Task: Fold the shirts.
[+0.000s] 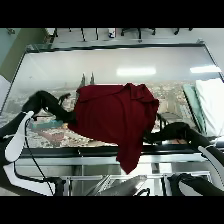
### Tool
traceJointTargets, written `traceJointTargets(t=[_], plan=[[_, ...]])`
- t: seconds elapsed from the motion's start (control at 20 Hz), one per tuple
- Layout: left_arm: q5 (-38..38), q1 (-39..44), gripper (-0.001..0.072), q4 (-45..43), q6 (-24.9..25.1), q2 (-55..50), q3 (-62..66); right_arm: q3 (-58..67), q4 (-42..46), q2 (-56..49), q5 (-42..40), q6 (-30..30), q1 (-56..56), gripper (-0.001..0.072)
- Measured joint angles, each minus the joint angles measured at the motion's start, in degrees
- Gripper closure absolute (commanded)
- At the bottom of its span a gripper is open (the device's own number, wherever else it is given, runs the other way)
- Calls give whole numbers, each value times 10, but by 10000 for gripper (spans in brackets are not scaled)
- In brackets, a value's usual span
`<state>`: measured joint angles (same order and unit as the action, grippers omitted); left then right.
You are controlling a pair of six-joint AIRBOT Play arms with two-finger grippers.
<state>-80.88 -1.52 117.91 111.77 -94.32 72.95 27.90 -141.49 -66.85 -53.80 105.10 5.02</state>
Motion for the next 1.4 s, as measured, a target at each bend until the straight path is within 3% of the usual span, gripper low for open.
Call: traceJointTargets(t=[0.15, 0.25, 0.55, 0.85, 1.1, 1.4], plan=[[-14, 2, 691, 60, -7, 78, 93, 135, -7, 71, -46, 0, -42, 693], [-6, 0, 691, 91, -41, 150, 179, 276, -10, 126, -76, 0, -96, 693], [161, 31, 692, 102, -139, 370, 412, 712, -11, 198, -113, 0, -223, 693], [262, 52, 692, 15, -180, 499, 376, 849, -9, 189, -121, 0, -248, 693], [274, 65, 692, -7, -188, 442, 258, 833, -5, 92, -171, 10, -210, 693], [286, 78, 692, -14, -193, 174, 152, 744, 75, -111, -147, 21, -108, 693]])
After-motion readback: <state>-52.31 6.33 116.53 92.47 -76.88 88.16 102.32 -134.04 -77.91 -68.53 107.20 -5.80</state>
